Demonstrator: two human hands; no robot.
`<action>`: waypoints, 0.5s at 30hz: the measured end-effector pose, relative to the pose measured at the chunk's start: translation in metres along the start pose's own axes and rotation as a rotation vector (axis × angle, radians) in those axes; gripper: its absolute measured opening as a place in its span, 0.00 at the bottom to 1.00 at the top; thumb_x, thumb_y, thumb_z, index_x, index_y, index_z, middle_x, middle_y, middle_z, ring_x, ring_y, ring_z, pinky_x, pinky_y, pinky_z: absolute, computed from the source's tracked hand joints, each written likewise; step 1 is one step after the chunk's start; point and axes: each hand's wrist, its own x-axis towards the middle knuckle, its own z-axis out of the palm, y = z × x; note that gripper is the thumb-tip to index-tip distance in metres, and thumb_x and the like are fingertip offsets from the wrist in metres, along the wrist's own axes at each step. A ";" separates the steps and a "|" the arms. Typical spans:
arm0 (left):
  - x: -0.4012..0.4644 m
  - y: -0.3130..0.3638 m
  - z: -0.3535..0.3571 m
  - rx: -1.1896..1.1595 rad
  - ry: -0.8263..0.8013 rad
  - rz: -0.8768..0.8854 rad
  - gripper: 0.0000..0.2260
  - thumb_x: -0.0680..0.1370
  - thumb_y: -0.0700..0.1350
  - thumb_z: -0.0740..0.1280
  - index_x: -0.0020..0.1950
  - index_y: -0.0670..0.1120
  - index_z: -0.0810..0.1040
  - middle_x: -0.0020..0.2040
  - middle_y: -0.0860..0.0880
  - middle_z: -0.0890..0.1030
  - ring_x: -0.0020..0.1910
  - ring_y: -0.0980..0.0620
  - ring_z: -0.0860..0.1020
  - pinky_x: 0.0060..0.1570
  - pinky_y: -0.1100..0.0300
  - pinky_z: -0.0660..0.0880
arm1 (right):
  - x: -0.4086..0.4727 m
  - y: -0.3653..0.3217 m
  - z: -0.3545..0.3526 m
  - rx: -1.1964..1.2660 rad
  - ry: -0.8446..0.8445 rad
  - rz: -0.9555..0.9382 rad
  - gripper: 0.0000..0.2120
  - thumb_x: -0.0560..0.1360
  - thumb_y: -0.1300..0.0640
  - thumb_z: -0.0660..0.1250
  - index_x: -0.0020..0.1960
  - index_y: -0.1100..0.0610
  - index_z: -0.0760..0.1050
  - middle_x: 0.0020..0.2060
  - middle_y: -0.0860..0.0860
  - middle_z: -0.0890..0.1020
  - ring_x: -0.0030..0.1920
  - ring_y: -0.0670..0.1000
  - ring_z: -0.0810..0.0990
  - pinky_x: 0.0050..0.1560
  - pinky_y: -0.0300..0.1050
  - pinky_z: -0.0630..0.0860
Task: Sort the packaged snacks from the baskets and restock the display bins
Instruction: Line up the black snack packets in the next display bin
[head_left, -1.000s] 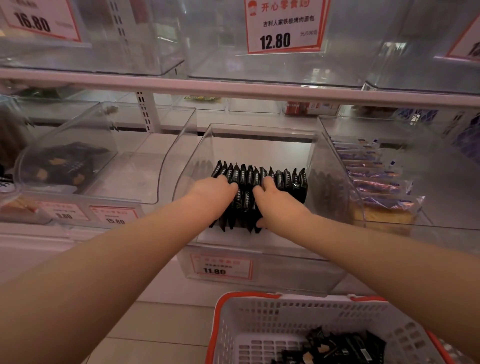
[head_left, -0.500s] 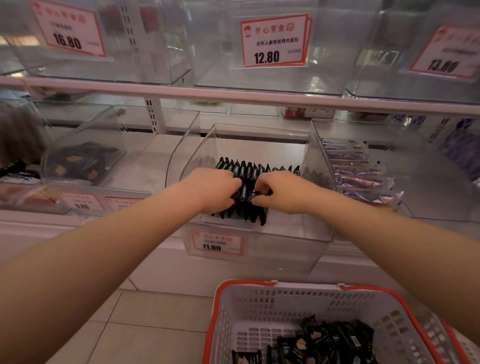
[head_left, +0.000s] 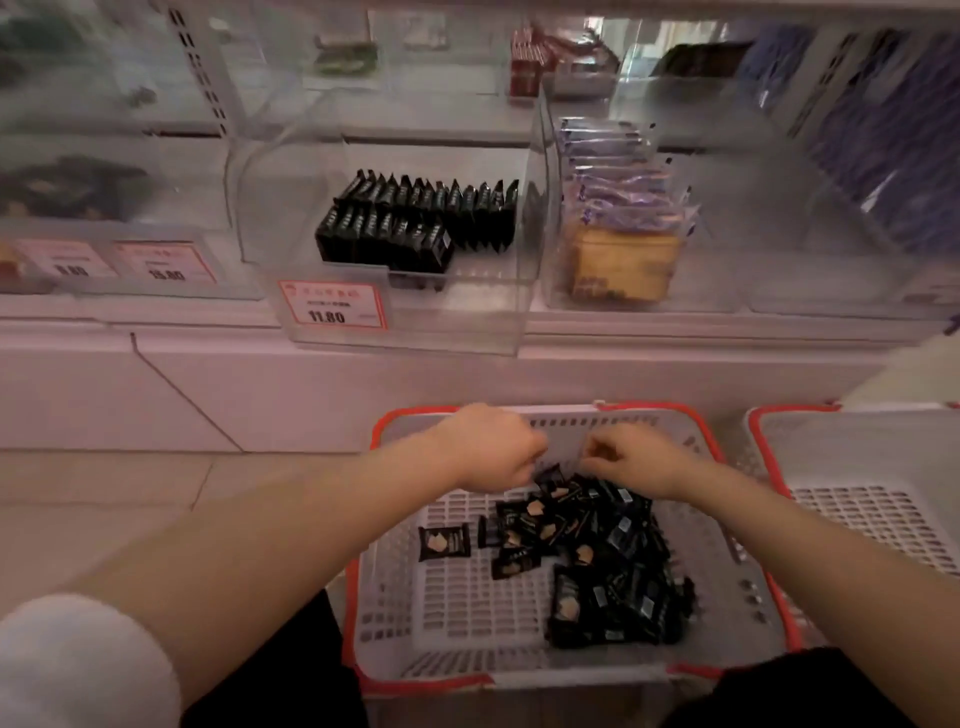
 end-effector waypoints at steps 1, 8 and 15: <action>0.010 0.008 0.019 -0.028 -0.044 -0.012 0.11 0.79 0.47 0.56 0.57 0.44 0.72 0.56 0.42 0.78 0.53 0.41 0.77 0.42 0.53 0.71 | 0.002 0.016 0.018 -0.017 -0.062 0.061 0.08 0.77 0.52 0.63 0.47 0.56 0.75 0.42 0.51 0.78 0.45 0.51 0.76 0.41 0.41 0.66; 0.049 0.070 0.140 -0.228 -0.368 0.015 0.16 0.80 0.43 0.55 0.68 0.43 0.66 0.63 0.42 0.71 0.56 0.40 0.74 0.43 0.51 0.72 | -0.005 0.092 0.115 -0.140 -0.386 0.289 0.07 0.79 0.53 0.59 0.45 0.55 0.67 0.45 0.56 0.76 0.38 0.50 0.72 0.36 0.43 0.66; 0.068 0.107 0.219 -0.394 -0.523 -0.091 0.20 0.79 0.43 0.56 0.71 0.46 0.62 0.64 0.42 0.72 0.57 0.40 0.74 0.45 0.52 0.72 | 0.001 0.136 0.178 -0.081 -0.387 0.378 0.19 0.78 0.52 0.60 0.65 0.62 0.66 0.62 0.61 0.73 0.61 0.59 0.72 0.53 0.47 0.70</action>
